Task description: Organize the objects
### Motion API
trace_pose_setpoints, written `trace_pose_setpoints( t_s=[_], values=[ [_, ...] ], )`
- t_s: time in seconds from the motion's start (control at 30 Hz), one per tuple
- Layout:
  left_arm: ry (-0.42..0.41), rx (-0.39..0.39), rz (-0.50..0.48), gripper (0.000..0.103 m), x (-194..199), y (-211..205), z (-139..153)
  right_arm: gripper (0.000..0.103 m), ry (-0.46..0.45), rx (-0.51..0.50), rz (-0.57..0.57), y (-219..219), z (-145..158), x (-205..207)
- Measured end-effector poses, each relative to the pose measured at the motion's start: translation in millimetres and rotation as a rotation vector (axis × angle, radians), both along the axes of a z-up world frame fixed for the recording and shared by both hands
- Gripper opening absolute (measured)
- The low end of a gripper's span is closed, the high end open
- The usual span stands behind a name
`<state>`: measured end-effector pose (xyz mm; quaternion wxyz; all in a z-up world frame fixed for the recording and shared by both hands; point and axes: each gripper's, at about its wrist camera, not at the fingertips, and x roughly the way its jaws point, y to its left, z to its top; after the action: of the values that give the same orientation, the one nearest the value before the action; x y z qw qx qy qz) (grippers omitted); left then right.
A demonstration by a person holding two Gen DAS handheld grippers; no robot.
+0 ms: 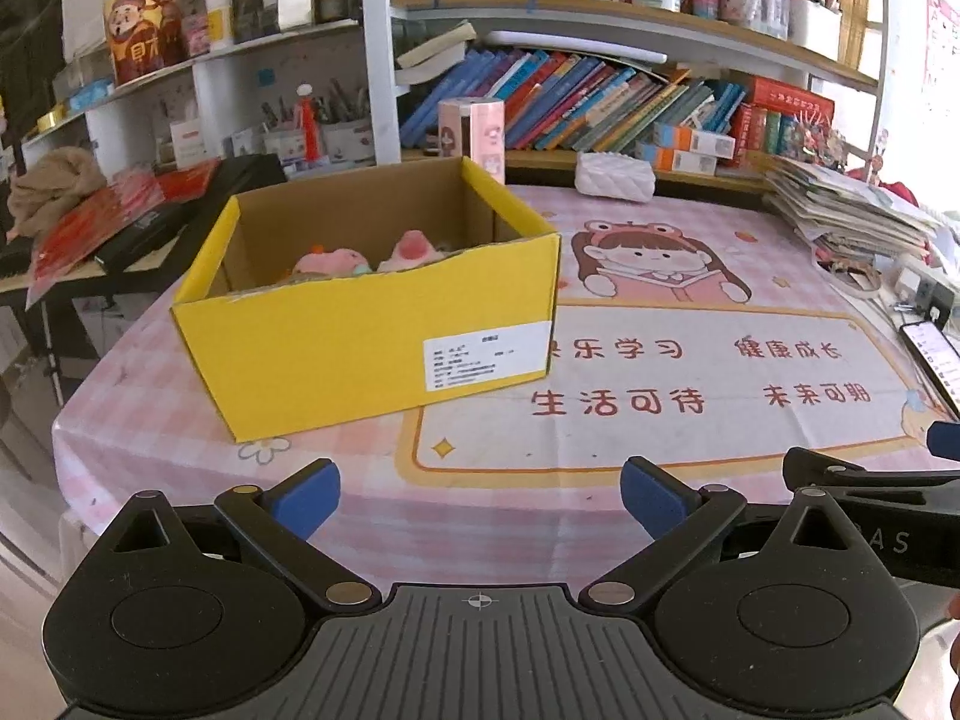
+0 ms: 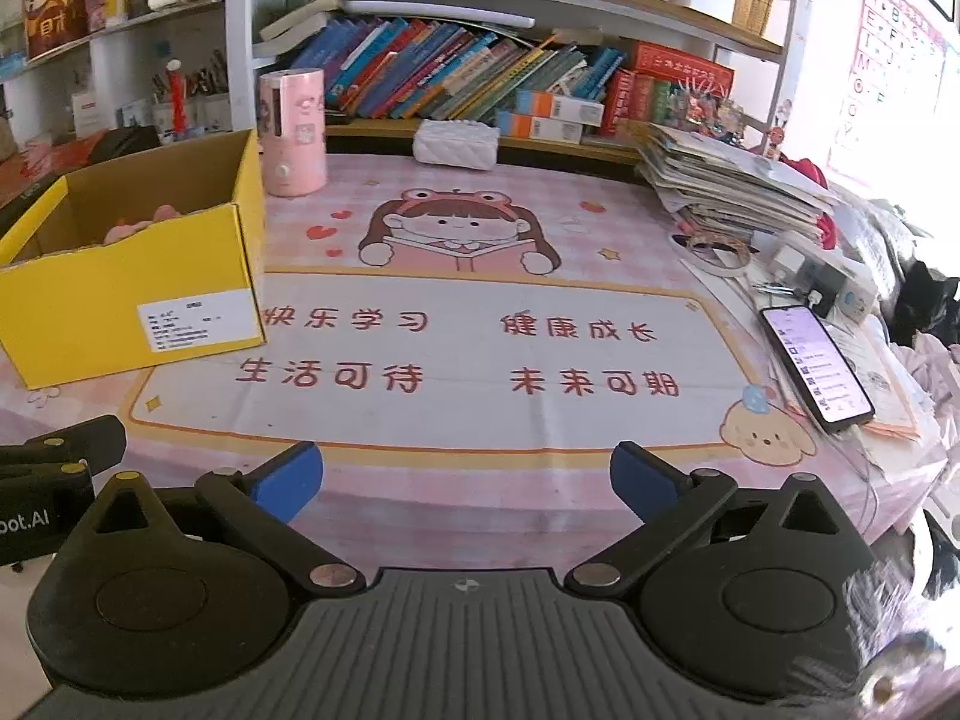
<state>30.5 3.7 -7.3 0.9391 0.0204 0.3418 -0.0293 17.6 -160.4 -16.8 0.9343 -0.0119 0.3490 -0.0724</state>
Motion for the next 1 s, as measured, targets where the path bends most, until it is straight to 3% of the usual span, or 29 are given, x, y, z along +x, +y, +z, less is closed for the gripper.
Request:
trace_pose_setpoints(
  t_s=[1.0],
  values=[
    [0.011,0.076,0.022,0.101,-6.0,-17.1,0.7,0.103,-0.013,-0.017,-0.024,-7.5,4.8,-9.1]
  ],
)
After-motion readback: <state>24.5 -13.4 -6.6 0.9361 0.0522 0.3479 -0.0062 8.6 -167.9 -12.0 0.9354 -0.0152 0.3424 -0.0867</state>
